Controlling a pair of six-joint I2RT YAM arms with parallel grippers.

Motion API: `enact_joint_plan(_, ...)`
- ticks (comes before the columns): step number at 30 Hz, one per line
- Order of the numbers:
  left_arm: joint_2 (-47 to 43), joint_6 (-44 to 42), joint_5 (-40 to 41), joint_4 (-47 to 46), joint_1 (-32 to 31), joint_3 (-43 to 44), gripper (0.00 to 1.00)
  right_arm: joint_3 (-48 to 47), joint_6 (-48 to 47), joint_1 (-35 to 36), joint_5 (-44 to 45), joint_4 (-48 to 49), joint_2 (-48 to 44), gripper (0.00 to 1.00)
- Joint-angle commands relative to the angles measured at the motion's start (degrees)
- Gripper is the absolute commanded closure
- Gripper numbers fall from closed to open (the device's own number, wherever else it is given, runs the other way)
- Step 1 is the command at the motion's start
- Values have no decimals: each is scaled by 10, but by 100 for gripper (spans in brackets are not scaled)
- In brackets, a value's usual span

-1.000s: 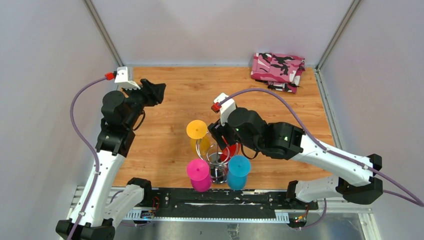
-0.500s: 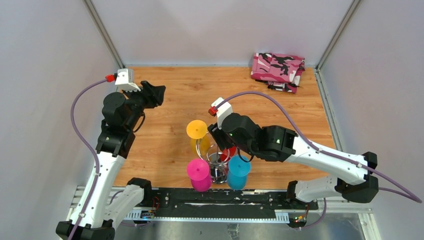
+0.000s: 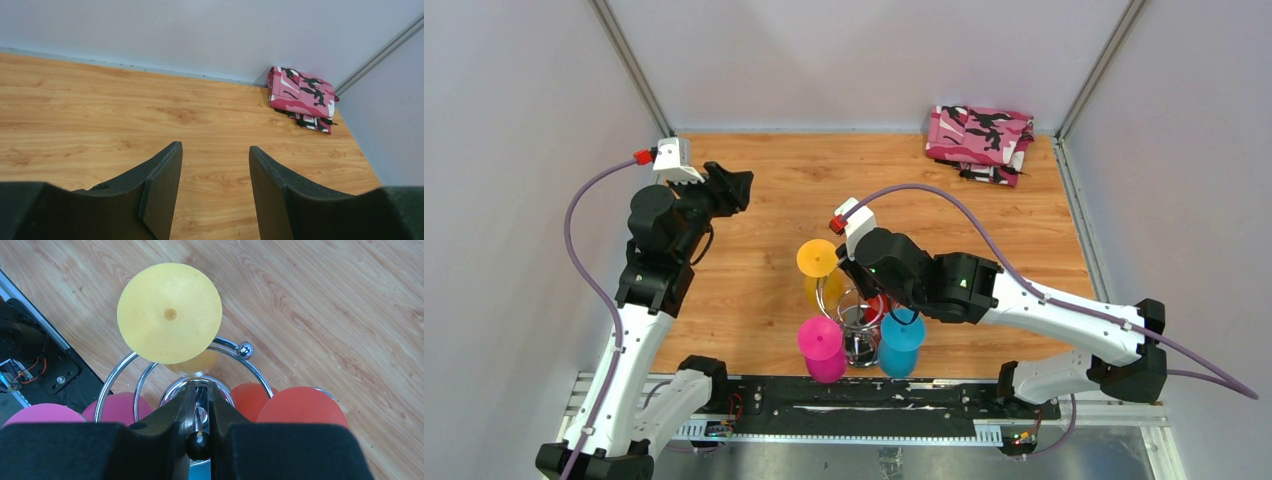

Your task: Take the wine glass off the wine glass rack

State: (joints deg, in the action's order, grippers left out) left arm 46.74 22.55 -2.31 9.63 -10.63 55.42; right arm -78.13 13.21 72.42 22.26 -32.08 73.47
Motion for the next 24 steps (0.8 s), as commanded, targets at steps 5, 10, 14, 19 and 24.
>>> enact_joint_plan(5,-4,-7,12,1,-2,-9,46,-3,7,7,15,-1,17,100)
enact_joint_plan(10,-3,-5,20,0,-2,-8,64,-15,0,8,41,2,13,100)
enact_joint_plan(14,1,-3,22,0,-2,-7,70,-36,-20,8,80,2,13,100)
enact_joint_plan(19,8,-3,22,-3,-2,-4,63,-65,-46,7,124,3,30,100)
enact_joint_plan(24,17,-3,22,-3,-2,-3,54,-92,-63,-3,153,7,52,100)
